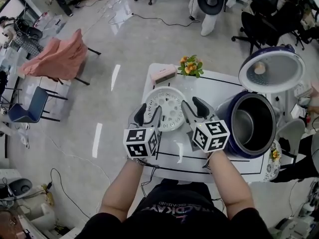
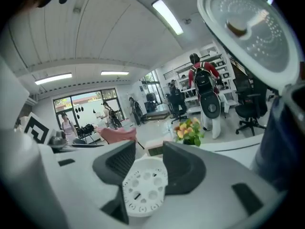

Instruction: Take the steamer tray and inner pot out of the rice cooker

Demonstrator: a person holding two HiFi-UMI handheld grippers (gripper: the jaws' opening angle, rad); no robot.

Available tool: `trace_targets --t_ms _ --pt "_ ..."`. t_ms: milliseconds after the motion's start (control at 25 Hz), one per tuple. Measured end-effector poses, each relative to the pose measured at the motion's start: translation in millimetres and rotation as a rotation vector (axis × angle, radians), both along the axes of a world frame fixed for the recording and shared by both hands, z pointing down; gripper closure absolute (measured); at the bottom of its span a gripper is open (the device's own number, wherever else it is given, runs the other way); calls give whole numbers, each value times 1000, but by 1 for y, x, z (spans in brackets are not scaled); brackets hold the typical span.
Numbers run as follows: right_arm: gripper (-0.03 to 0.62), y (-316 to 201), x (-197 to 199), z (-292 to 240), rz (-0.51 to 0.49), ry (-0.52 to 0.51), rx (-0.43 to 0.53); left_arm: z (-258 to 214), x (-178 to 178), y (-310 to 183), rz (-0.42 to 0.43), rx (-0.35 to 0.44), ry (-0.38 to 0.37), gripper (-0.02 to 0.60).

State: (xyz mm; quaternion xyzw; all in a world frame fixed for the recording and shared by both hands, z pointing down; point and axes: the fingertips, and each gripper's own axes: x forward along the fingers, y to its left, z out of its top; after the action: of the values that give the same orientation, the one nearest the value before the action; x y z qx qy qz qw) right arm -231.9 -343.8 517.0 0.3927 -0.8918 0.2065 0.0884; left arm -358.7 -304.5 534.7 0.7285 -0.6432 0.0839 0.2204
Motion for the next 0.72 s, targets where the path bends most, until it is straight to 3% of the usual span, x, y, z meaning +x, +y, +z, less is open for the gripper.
trace_targets --t_ms 320,720 --pt "428 33 53 -105 18 -67 158 -72 85 6 127 121 17 354" --pt "428 56 201 -163 219 -49 275 -112 225 13 332 178 17 356"
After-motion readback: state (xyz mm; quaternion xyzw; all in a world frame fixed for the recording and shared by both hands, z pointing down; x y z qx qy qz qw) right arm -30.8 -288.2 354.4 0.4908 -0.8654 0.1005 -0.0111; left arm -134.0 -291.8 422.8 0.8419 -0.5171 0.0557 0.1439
